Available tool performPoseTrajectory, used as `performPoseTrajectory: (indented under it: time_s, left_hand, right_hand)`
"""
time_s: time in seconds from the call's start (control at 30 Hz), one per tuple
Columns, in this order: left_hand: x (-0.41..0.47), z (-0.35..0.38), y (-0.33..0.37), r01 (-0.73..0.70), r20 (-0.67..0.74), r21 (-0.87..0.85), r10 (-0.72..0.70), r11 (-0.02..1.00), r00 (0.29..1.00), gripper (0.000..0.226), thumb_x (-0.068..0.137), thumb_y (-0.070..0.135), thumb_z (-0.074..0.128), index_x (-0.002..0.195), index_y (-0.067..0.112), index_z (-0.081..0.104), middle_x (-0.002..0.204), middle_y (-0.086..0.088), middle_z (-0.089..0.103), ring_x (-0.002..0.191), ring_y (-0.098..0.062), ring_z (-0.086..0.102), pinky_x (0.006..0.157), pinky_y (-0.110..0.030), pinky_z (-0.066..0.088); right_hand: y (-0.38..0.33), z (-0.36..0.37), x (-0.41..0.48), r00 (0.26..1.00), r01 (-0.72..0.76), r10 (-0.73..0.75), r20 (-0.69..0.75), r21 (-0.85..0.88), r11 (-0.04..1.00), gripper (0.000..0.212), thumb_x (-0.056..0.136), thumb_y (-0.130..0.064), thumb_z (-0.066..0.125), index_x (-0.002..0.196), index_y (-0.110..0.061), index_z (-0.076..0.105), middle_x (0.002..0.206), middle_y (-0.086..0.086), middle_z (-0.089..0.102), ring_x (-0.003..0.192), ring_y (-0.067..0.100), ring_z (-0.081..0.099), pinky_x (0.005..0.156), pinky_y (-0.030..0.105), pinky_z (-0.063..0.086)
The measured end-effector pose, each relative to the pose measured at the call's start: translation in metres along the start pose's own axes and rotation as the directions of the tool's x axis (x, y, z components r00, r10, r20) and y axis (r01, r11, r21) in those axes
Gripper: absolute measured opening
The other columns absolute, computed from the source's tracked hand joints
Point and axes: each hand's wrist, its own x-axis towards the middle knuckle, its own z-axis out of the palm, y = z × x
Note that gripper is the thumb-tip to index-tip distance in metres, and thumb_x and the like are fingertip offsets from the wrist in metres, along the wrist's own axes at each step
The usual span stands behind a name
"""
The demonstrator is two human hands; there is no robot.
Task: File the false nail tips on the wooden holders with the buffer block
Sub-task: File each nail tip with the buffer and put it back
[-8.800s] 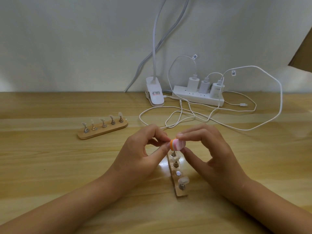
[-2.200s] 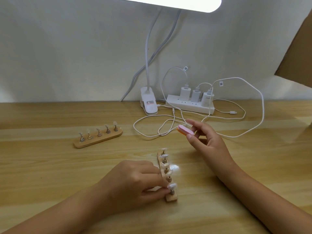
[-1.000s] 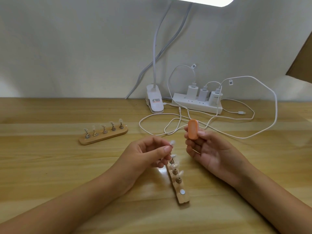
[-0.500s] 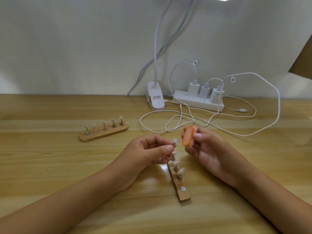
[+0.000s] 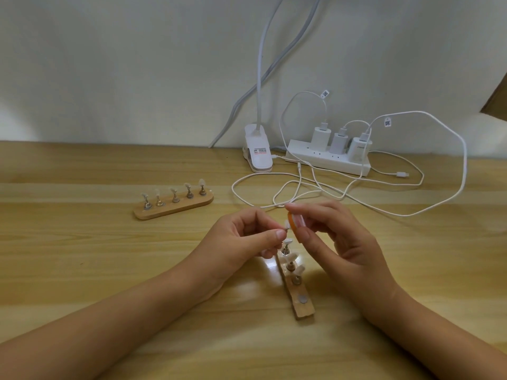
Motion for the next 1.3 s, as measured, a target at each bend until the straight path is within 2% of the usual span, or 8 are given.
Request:
performPoseTrajectory:
  time_s: [0.1, 0.2, 0.33, 0.53, 0.7, 0.87, 1.17, 1.3]
  left_hand:
    - [0.000, 0.000, 0.000, -0.015, 0.019, 0.012, 0.015, 1.000, 1.000, 0.004, 0.074, 0.018, 0.072, 0.074, 0.021, 0.071, 0.068, 0.003, 0.068, 0.063, -0.005, 0.061, 0.060, -0.015, 0.048]
    - [0.000, -0.001, -0.001, -0.036, 0.051, 0.036, 0.034, 0.999, 0.998, 0.005, 0.080, 0.014, 0.072, 0.080, 0.018, 0.070, 0.069, 0.003, 0.066, 0.063, -0.005, 0.059, 0.063, -0.016, 0.049]
    - [-0.001, 0.000, -0.001, -0.011, 0.070, 0.025, 0.010, 1.000, 0.998, 0.008, 0.081, 0.013, 0.068, 0.081, 0.021, 0.072, 0.072, 0.002, 0.068, 0.066, -0.006, 0.062, 0.064, -0.016, 0.049]
    - [-0.001, 0.001, -0.001, 0.004, 0.074, 0.031, -0.007, 1.000, 0.997, 0.010, 0.078, 0.018, 0.069, 0.088, 0.014, 0.070, 0.077, -0.003, 0.070, 0.070, -0.010, 0.066, 0.063, -0.017, 0.051]
    - [0.000, 0.000, -0.004, 0.005, 0.066, 0.070, -0.010, 0.998, 0.998, 0.016, 0.078, 0.017, 0.072, 0.092, 0.010, 0.072, 0.078, -0.002, 0.070, 0.070, -0.007, 0.065, 0.065, -0.016, 0.050]
    - [-0.001, 0.003, -0.004, -0.011, 0.131, 0.121, -0.005, 0.993, 0.991, 0.015, 0.083, 0.008, 0.068, 0.096, 0.002, 0.071, 0.079, -0.007, 0.068, 0.071, -0.012, 0.061, 0.066, -0.018, 0.050]
    - [-0.004, 0.005, 0.000, -0.053, 0.157, 0.127, 0.033, 0.990, 0.987, 0.015, 0.078, 0.017, 0.068, 0.092, 0.011, 0.071, 0.077, -0.006, 0.068, 0.070, -0.009, 0.065, 0.064, -0.019, 0.052]
    - [-0.007, 0.004, -0.002, -0.106, 0.129, 0.216, 0.079, 0.971, 0.989, 0.006, 0.086, 0.019, 0.067, 0.090, 0.019, 0.072, 0.064, 0.007, 0.065, 0.057, -0.004, 0.057, 0.054, -0.014, 0.045]
  right_hand:
    - [-0.002, 0.000, 0.000, 1.000, 0.004, -0.003, -0.021, 0.028, 1.000, 0.025, 0.092, -0.016, 0.066, 0.117, -0.014, 0.067, 0.105, 0.008, 0.062, 0.096, 0.024, 0.062, 0.085, 0.035, 0.055]
    - [-0.001, -0.002, 0.004, 0.985, -0.171, 0.171, 0.015, 0.178, 0.969, 0.023, 0.090, -0.017, 0.070, 0.113, -0.015, 0.069, 0.101, -0.001, 0.066, 0.088, 0.015, 0.065, 0.081, 0.027, 0.054]
    - [0.006, -0.006, 0.009, 0.880, -0.465, 0.458, 0.126, 0.428, 0.775, 0.027, 0.080, -0.020, 0.068, 0.107, -0.017, 0.071, 0.089, 0.000, 0.067, 0.075, 0.013, 0.061, 0.074, 0.024, 0.054]
    - [0.010, -0.014, 0.017, 0.820, -0.510, 0.549, 0.165, 0.647, 0.567, 0.025, 0.082, -0.021, 0.071, 0.106, -0.022, 0.076, 0.082, -0.004, 0.064, 0.072, 0.005, 0.062, 0.069, 0.021, 0.055]
    - [0.008, -0.011, 0.013, 0.862, -0.488, 0.455, 0.224, 0.609, 0.625, 0.008, 0.082, -0.032, 0.077, 0.086, -0.025, 0.075, 0.069, -0.002, 0.065, 0.069, 0.008, 0.066, 0.071, 0.021, 0.056]
    - [0.008, -0.010, 0.011, 0.857, -0.512, 0.451, 0.249, 0.490, 0.705, 0.038, 0.060, -0.059, 0.085, 0.075, -0.029, 0.068, 0.071, -0.003, 0.065, 0.072, 0.019, 0.054, 0.073, 0.028, 0.047]
    - [0.008, -0.011, 0.010, 0.899, -0.426, 0.409, 0.157, 0.531, 0.733, 0.023, 0.068, -0.043, 0.084, 0.081, -0.029, 0.072, 0.072, -0.004, 0.066, 0.070, 0.015, 0.056, 0.073, 0.033, 0.044]
    - [0.008, -0.009, 0.009, 0.906, -0.415, 0.397, 0.147, 0.495, 0.764, 0.013, 0.073, -0.037, 0.078, 0.075, -0.028, 0.069, 0.072, -0.002, 0.066, 0.071, 0.017, 0.059, 0.074, 0.038, 0.044]
